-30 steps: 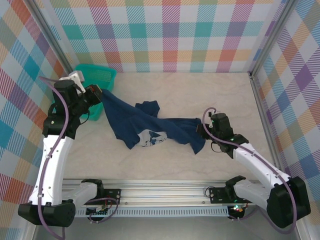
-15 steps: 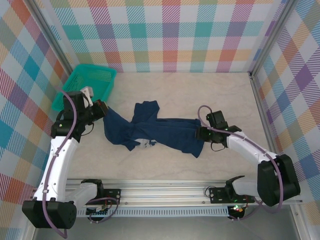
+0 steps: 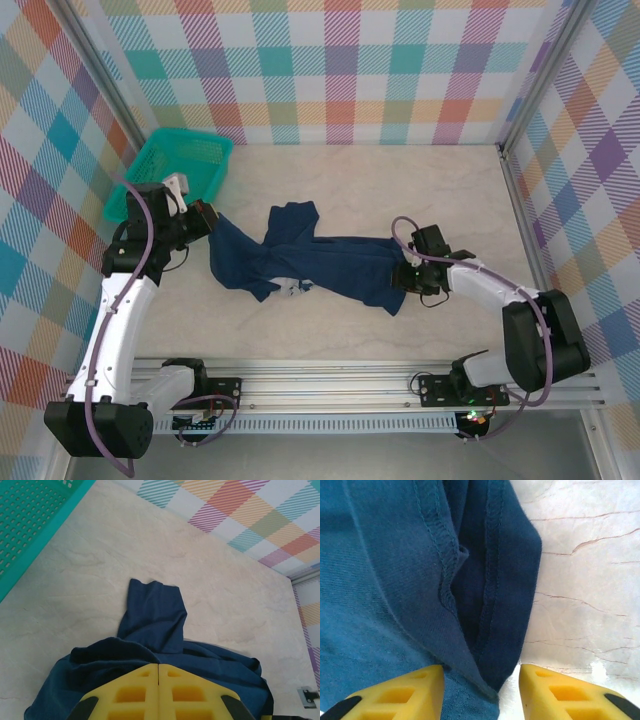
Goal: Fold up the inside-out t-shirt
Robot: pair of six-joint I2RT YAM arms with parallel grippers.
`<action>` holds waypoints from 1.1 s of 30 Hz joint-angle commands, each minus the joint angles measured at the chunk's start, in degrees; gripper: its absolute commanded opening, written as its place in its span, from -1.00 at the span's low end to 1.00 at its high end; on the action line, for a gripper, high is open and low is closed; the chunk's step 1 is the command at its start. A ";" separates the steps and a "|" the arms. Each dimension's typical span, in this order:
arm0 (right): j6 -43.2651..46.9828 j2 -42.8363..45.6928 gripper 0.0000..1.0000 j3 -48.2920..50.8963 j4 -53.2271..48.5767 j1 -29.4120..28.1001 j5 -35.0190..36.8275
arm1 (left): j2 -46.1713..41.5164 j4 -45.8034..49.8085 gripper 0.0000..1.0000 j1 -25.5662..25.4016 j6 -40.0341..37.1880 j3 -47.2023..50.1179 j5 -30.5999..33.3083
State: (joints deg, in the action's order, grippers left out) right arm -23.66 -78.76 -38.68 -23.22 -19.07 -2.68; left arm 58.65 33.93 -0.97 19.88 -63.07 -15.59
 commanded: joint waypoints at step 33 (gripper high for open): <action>16.56 26.34 -1.00 -49.72 -10.38 4.49 3.02 | -5.11 4.74 -1.00 1.21 -9.21 -46.54 15.98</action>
State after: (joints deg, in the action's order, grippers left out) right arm -10.79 -53.52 -84.84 -28.95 -14.96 -0.86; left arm 53.65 36.97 -0.60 14.57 -103.70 -2.22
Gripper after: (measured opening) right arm 0.045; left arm 0.046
